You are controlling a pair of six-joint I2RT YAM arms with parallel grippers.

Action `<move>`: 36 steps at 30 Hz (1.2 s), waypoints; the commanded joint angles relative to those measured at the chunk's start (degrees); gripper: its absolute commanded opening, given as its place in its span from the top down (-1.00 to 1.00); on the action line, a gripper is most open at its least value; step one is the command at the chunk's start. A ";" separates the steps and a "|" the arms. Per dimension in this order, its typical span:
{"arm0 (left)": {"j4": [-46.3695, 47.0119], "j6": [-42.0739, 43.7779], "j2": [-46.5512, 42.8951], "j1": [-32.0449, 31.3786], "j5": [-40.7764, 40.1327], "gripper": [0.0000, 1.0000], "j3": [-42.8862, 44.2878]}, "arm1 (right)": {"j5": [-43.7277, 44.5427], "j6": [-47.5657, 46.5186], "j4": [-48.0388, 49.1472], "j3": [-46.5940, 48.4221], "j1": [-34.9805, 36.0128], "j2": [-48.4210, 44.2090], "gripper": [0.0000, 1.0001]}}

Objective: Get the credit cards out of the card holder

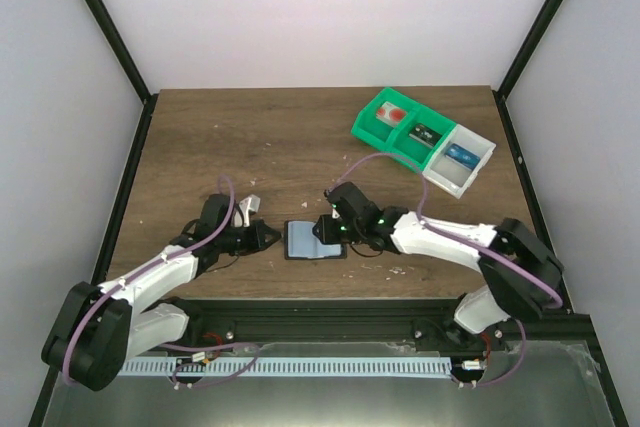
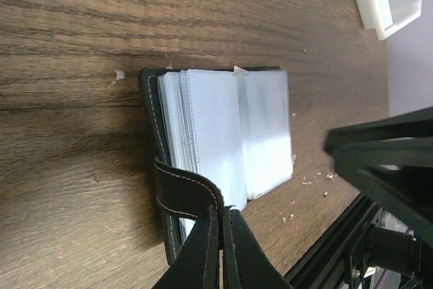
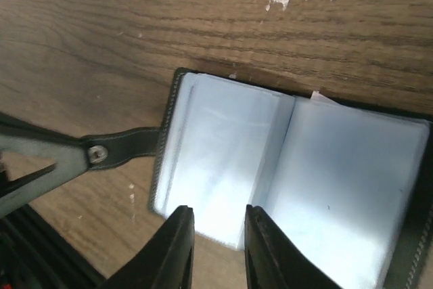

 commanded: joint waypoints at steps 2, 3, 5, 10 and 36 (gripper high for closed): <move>1.50 -1.73 -2.38 0.19 0.37 0.96 -1.59 | -0.75 0.35 7.21 0.34 0.26 7.33 0.65; 1.72 -2.46 -3.01 0.19 -0.15 0.95 -2.00 | -0.73 0.34 7.81 0.00 0.26 8.39 0.71; 1.21 -3.01 -4.02 0.27 -1.46 0.94 -2.12 | 0.16 0.32 8.82 -1.13 0.25 9.78 0.84; -2.50 -2.09 -5.17 0.36 -5.77 0.73 -1.23 | 2.36 -0.20 10.12 -5.07 0.26 11.39 0.99; 13.91 -4.32 13.13 -2.60 -1.70 0.06 -2.08 | -1.25 -0.26 11.65 -8.57 0.50 5.88 0.79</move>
